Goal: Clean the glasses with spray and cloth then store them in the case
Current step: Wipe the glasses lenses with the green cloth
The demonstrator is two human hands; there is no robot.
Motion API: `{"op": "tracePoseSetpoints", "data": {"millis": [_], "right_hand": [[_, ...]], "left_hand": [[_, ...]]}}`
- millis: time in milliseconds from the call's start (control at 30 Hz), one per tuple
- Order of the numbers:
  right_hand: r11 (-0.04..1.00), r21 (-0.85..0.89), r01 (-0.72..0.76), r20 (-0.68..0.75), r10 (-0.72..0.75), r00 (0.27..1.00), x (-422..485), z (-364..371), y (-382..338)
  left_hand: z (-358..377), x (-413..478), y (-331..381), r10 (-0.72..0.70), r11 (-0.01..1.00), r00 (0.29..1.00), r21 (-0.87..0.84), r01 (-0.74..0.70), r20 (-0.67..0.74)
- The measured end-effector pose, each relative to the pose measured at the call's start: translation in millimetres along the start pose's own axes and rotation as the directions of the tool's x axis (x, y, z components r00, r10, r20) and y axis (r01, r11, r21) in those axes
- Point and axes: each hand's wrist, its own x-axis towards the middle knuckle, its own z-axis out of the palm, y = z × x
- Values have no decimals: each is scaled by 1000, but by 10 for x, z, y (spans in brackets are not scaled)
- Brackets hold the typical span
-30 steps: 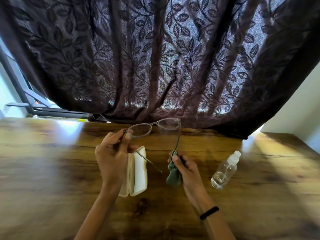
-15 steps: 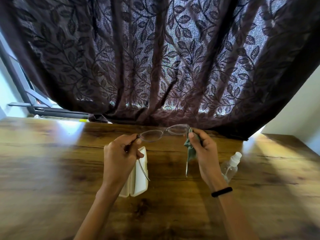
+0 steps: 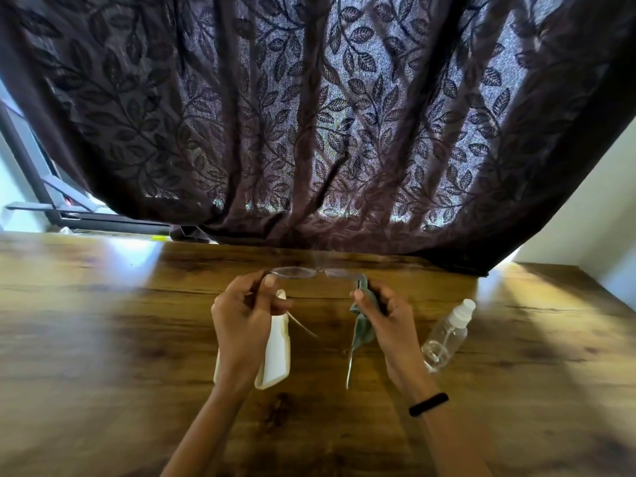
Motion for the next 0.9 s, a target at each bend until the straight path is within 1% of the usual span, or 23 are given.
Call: {"op": "tracePoseSetpoints", "data": {"millis": [133, 367, 467, 567, 633, 700, 767, 800, 833, 900], "right_hand": [[997, -20, -72, 47, 73, 996, -141, 37, 116], [975, -104, -198, 72, 206, 976, -347, 140, 282], [962, -92, -256, 84, 263, 961, -411, 168, 315], [964, -55, -261, 91, 266, 960, -419, 142, 305], [966, -45, -255, 44, 257, 966, -403, 97, 272], [978, -35, -206, -60, 203, 977, -372, 37, 215], [996, -45, -78, -148, 71, 986, -329, -13, 108], [998, -61, 2, -169, -12, 986, -308, -24, 41], [993, -88, 80, -169, -94, 981, -290, -28, -28], [964, -148, 222, -100, -238, 966, -279, 21, -162]], "left_hand": [[-6, 3, -24, 22, 1000, 999, 19, -22, -30], [-72, 70, -21, 32, 997, 991, -59, -40, -129], [-101, 82, -28, 46, 994, 986, -87, -60, -162], [-123, 94, -28, 36, 990, 984, -127, -59, -175], [-144, 115, -30, 34, 992, 986, -118, -54, -164], [-160, 131, -34, 43, 994, 990, -90, -55, -134], [-155, 132, -33, 49, 997, 994, -57, -55, -101], [-144, 128, -28, 49, 998, 995, -40, -52, -83], [-130, 117, -23, 46, 999, 997, -27, -48, -65], [-92, 92, -16, 38, 999, 999, -13, -38, -36]]}}
